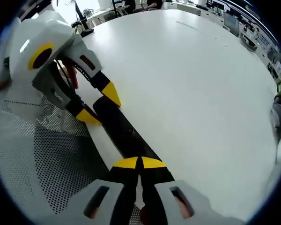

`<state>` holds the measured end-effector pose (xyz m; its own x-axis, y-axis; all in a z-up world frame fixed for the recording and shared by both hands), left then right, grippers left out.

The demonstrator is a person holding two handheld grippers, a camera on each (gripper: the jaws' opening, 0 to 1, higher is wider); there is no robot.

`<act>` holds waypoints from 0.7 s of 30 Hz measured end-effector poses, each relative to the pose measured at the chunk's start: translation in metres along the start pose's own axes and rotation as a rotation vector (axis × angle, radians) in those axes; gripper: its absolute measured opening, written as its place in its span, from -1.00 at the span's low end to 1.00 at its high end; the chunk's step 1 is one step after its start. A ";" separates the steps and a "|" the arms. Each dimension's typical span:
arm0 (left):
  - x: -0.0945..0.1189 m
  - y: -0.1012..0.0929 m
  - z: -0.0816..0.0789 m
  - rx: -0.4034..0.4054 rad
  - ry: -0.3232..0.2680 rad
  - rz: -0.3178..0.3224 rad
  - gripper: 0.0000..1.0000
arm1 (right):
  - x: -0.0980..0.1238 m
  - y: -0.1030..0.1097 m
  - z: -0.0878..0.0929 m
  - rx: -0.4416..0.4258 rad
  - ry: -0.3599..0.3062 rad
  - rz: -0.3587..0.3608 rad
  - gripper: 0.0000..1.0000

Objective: Press the specified remote control buttons in sequence, fully releasing each button before pressing the next.

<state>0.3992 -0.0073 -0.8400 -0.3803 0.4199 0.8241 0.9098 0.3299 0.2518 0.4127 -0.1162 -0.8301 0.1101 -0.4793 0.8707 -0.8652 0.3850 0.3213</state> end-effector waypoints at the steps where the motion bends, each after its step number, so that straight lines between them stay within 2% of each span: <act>1: 0.000 0.000 0.000 0.002 0.000 0.000 -0.51 | 0.000 0.001 0.000 0.004 0.004 0.002 -1.00; 12: 0.000 0.000 0.000 0.019 -0.004 -0.004 -0.51 | 0.001 -0.001 0.000 -0.013 0.015 0.005 -1.00; 15: 0.000 0.000 0.000 0.023 -0.006 -0.005 -0.51 | -0.002 0.008 0.001 -0.040 0.023 -0.066 -1.00; 19: 0.000 0.000 0.000 0.023 -0.008 -0.006 -0.51 | -0.002 0.006 -0.005 0.040 0.008 -0.028 -1.00; 21: 0.000 0.000 0.000 0.022 -0.009 -0.008 -0.51 | -0.002 0.006 -0.006 0.052 0.010 -0.024 -1.00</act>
<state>0.3991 -0.0075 -0.8402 -0.3889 0.4248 0.8175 0.9030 0.3518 0.2467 0.4101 -0.1083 -0.8273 0.1357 -0.4802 0.8666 -0.8866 0.3314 0.3226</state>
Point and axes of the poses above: the point that each gripper's makers call its tool centre point, and the gripper's own axes: x roughly backward along the fingers, y roughly to its left, z roughly out of its underside, the point moved 4 cm from there along x, roughly backward along the fingers, and after that the axes turned 13 degrees about -z, right-handed, at the moved point
